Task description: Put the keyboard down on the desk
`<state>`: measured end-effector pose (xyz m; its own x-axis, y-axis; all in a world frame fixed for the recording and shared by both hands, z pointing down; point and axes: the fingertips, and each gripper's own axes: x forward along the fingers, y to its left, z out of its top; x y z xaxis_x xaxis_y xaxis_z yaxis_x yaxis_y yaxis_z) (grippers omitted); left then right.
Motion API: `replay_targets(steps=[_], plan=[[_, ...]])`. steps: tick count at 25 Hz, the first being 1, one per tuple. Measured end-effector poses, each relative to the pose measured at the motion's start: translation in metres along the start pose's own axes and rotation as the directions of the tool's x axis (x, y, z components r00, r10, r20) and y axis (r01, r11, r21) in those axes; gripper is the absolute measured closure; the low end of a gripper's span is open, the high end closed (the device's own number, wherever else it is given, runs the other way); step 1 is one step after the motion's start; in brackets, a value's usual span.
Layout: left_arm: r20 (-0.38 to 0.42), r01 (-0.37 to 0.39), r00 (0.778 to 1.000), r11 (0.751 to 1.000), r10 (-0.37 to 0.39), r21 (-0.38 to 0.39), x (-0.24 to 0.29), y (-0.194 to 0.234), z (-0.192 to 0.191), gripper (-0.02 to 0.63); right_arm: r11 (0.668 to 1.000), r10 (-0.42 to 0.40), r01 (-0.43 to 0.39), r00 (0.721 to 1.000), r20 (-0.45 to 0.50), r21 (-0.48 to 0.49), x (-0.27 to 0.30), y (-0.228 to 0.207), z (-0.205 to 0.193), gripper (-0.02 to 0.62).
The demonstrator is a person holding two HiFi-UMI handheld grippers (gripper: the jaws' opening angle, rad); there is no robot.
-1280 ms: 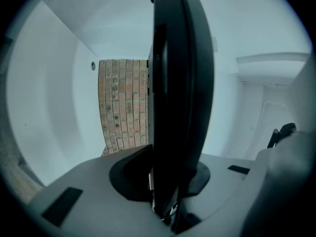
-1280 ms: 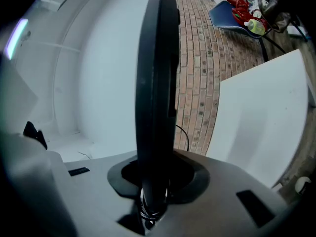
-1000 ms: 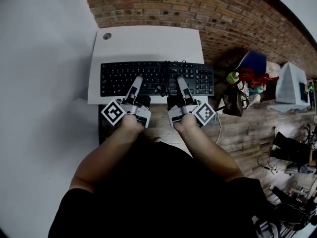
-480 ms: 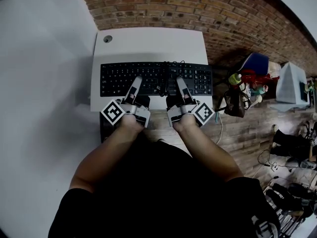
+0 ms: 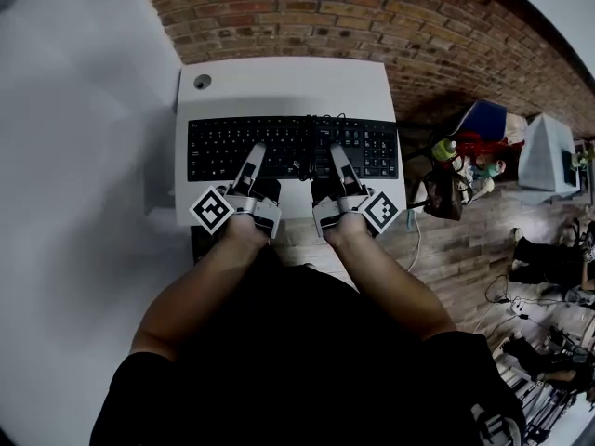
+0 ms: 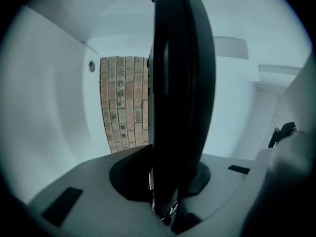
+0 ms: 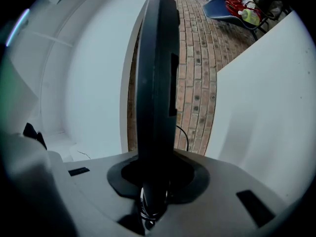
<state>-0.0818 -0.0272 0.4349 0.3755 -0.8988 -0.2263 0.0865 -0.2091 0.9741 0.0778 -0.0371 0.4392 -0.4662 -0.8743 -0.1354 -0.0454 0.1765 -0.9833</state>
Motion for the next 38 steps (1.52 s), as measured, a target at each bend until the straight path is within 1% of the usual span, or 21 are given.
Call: replay_targets(steps=[3, 9, 12, 18, 25, 30, 33, 38], plan=[[-0.011, 0.001, 1.0, 1.0, -0.001, 0.007, 0.01, 0.002, 0.015, 0.526, 1.0, -0.009, 0.009, 1.0, 0.012, -0.004, 0.016, -0.002, -0.002, 0.489], [-0.037, 0.005, 0.999, 1.0, -0.006, -0.018, 0.029, 0.005, 0.042, 0.526, 1.0, -0.011, 0.011, 0.999, 0.033, -0.017, 0.047, -0.003, -0.006, 0.489], [-0.046, 0.002, 0.999, 1.0, -0.003, -0.018, 0.038, 0.008, 0.056, 0.526, 1.0, -0.011, 0.012, 0.999, 0.042, -0.018, 0.061, -0.005, -0.009, 0.489], [-0.078, 0.002, 0.997, 1.0, -0.004, -0.021, 0.057, 0.012, 0.074, 0.526, 1.0, -0.017, 0.018, 0.998, 0.066, -0.014, 0.083, -0.008, -0.008, 0.489], [-0.095, 0.009, 0.995, 1.0, -0.011, -0.024, 0.07, 0.008, 0.096, 0.526, 1.0, -0.017, 0.018, 0.997, 0.08, -0.02, 0.106, -0.003, -0.014, 0.489], [-0.104, 0.015, 0.994, 0.999, -0.018, -0.029, 0.075, 0.005, 0.108, 0.526, 1.0, -0.004, 0.006, 0.996, 0.087, -0.023, 0.118, 0.0, -0.019, 0.489], [-0.106, 0.014, 0.994, 1.0, -0.016, -0.019, 0.074, 0.006, 0.114, 0.526, 1.0, -0.001, 0.003, 0.996, 0.085, -0.017, 0.121, -0.001, -0.023, 0.489], [-0.094, 0.007, 0.996, 1.0, -0.009, -0.016, 0.07, -0.002, 0.102, 0.526, 1.0, -0.003, 0.003, 0.997, 0.079, -0.004, 0.112, 0.004, -0.018, 0.489]])
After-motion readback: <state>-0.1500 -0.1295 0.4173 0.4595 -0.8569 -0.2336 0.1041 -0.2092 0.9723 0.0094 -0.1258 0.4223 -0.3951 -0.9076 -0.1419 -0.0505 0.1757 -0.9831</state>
